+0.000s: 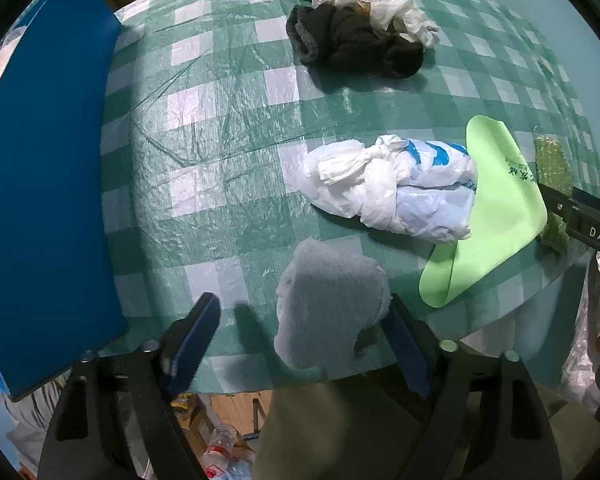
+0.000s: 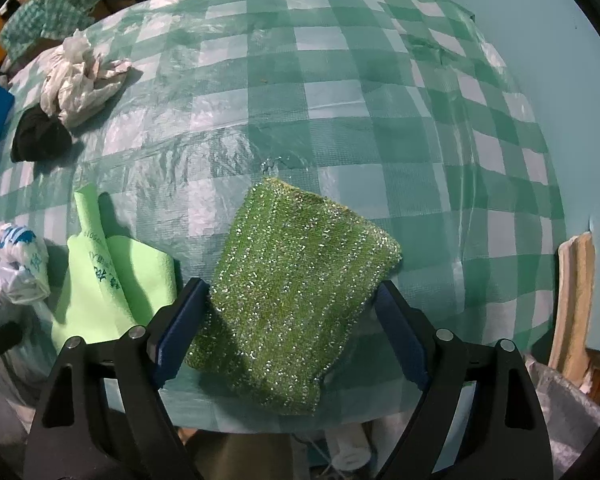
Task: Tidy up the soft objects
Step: 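Grasp the grey sock with the left tool while the right tool grasps the green glittery scrubber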
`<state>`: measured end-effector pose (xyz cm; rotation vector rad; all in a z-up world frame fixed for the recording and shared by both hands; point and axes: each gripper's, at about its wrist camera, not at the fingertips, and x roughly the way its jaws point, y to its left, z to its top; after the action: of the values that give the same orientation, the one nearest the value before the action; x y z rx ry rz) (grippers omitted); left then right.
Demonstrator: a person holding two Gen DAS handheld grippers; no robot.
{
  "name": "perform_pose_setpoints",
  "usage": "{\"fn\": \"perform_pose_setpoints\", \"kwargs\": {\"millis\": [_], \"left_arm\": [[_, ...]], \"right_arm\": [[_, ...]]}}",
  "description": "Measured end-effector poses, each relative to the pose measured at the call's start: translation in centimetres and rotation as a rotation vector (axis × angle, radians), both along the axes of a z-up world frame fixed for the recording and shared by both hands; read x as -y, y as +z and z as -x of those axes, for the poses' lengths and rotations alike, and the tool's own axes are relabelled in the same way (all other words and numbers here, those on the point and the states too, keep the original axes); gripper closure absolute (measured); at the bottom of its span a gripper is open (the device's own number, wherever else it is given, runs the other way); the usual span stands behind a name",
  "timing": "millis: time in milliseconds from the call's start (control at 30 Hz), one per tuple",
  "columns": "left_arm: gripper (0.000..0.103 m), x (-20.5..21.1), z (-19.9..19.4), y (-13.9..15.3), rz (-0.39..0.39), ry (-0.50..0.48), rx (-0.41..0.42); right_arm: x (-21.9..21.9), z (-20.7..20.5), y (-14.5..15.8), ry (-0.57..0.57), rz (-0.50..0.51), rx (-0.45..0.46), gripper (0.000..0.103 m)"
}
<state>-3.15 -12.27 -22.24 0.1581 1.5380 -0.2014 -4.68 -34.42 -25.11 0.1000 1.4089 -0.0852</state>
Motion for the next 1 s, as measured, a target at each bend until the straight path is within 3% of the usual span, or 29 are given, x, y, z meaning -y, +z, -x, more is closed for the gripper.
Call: {"fn": "perform_pose_setpoints", "kwargs": {"millis": [233, 300, 333, 633, 1000], "left_arm": [[0.057, -0.8, -0.2, -0.2, 0.011, 0.002, -0.010], [0.061, -1.1, 0.0, -0.1, 0.014, -0.005, 0.000], [0.065, -1.2, 0.0, -0.1, 0.018, -0.008, 0.005], [0.071, -1.8, 0.0, 2.2, 0.032, -0.038, 0.051], [0.073, -2.7, -0.9, 6.4, 0.056, -0.046, 0.135]], "right_arm": [[-1.9, 0.3, 0.7, 0.024, 0.001, 0.015, 0.054], [-1.7, 0.2, 0.8, 0.024, -0.003, 0.017, 0.079], [-1.6, 0.3, 0.8, 0.025, -0.011, 0.018, 0.084], [1.9, 0.3, 3.5, 0.028, -0.089, 0.059, 0.089], [1.6, 1.1, 7.1, 0.099, -0.144, 0.115, 0.089]]}}
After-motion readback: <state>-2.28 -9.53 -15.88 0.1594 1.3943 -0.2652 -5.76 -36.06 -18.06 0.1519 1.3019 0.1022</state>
